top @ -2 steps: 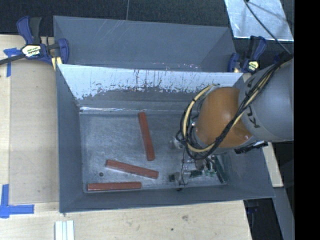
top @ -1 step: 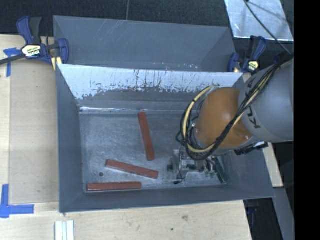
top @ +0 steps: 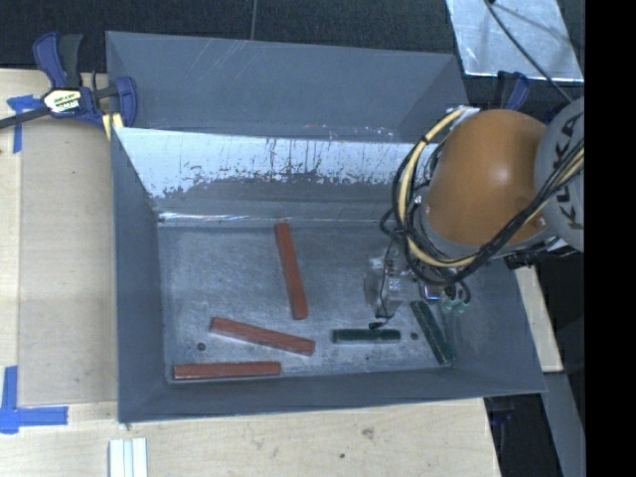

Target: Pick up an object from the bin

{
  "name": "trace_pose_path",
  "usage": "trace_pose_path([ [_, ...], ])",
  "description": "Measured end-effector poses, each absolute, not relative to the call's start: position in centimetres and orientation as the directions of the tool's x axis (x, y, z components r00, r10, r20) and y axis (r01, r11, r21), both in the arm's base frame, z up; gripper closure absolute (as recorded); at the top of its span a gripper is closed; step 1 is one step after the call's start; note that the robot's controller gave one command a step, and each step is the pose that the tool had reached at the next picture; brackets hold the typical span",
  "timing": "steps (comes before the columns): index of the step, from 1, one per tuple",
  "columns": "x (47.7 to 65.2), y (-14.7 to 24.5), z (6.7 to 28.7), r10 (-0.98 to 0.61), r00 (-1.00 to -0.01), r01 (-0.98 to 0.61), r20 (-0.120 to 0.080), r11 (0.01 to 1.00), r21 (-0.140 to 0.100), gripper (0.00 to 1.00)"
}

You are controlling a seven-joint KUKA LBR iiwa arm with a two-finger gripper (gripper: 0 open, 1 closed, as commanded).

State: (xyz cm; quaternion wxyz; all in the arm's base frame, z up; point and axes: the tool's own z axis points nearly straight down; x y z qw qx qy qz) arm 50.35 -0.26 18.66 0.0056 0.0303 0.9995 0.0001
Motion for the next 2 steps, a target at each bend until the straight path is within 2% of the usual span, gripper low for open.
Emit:
trace_pose_path([
  [1, 50.2, -0.3, 18.2, 0.060, -0.998, 0.060, -0.003, 0.998, 0.000, 0.00],
  [2, 50.9, -3.7, 6.6, 0.020, -1.000, 0.020, 0.005, 1.000, -0.001, 0.00],
])
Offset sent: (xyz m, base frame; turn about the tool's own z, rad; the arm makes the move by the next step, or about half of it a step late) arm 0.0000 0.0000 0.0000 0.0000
